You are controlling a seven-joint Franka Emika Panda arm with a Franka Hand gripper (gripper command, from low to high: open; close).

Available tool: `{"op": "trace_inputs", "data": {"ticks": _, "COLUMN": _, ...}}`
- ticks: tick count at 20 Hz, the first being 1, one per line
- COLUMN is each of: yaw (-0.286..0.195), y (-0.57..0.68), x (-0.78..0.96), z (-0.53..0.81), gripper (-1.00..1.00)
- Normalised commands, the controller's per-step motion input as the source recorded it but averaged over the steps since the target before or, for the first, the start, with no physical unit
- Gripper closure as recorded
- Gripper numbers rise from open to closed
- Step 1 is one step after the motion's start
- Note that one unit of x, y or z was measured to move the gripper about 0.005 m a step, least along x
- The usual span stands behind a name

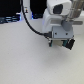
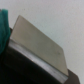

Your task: Open the kcup holder, insert the kcup into the holder, and close the kcup holder

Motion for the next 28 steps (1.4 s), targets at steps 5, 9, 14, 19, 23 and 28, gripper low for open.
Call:
{"op": "trace_inputs", "data": {"ticks": 5, "yaw": 0.133, "y": 0.51, "x": -0.24, "z": 0.04, "gripper": -1.0}}
{"op": "trace_inputs", "data": {"ticks": 9, "yaw": 0.112, "y": 0.55, "x": -0.38, "z": 0.05, "gripper": -1.0}}
{"op": "trace_inputs", "data": {"ticks": 14, "yaw": 0.098, "y": 0.49, "x": -0.51, "z": 0.13, "gripper": -1.0}}
{"op": "trace_inputs", "data": {"ticks": 19, "yaw": 0.073, "y": 0.5, "x": -0.71, "z": 0.04, "gripper": -1.0}}
{"op": "trace_inputs", "data": {"ticks": 23, "yaw": 0.058, "y": 0.48, "x": -0.82, "z": 0.01, "gripper": -1.0}}
{"op": "trace_inputs", "data": {"ticks": 28, "yaw": 0.057, "y": 0.47, "x": -0.8, "z": -0.02, "gripper": -1.0}}
